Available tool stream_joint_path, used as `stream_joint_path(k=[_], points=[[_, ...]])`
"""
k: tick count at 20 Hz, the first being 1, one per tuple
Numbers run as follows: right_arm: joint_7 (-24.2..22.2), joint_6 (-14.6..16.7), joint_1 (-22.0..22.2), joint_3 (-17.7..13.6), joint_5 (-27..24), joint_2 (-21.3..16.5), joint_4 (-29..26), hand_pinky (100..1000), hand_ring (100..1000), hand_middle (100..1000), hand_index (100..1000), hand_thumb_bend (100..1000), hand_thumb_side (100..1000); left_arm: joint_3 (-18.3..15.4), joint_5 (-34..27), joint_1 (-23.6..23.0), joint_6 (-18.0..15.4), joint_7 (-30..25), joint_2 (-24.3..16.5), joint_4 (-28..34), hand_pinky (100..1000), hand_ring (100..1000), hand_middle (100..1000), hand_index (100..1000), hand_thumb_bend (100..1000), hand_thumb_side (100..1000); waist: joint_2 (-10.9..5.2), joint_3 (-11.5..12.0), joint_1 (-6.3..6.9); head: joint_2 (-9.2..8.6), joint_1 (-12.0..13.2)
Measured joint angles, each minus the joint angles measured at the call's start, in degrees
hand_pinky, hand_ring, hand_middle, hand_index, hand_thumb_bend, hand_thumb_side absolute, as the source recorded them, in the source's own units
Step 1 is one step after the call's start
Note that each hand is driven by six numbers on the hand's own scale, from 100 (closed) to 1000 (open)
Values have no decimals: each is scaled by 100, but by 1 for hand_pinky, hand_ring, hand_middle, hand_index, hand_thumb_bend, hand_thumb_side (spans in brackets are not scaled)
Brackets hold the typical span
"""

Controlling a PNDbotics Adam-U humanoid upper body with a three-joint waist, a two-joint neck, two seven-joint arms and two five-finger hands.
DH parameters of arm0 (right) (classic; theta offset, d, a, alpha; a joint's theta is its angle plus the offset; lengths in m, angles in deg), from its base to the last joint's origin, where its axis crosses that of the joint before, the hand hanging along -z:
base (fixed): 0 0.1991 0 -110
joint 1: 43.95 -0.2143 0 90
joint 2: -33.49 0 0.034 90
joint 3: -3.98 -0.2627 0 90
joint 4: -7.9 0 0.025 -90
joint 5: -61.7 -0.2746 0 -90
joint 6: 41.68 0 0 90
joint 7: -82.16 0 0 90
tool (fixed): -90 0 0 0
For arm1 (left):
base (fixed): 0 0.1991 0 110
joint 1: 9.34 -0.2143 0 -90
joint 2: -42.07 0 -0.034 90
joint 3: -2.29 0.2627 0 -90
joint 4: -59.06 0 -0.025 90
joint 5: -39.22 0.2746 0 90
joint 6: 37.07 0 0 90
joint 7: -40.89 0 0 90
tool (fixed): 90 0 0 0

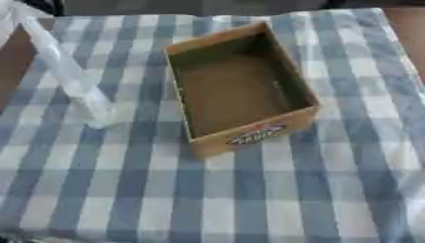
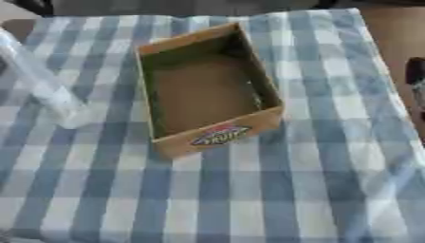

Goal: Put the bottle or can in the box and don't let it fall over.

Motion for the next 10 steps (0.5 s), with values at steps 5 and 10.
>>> stream_joint_path(k=[5, 10], points=[[0, 0, 0, 0, 0, 0, 0, 751, 727, 884, 767, 304, 191, -23, -11, -1, 224, -215, 0, -298, 1000, 1000, 777, 736, 321, 591, 0, -6, 1, -37, 0], [-2, -4, 0, 0, 0, 0, 0, 751, 725, 882, 766, 305, 191, -20, -65, -8, 287, -1006, 0, -625, 1000, 1000, 787, 750, 347, 516, 0, -6, 1, -39, 0]])
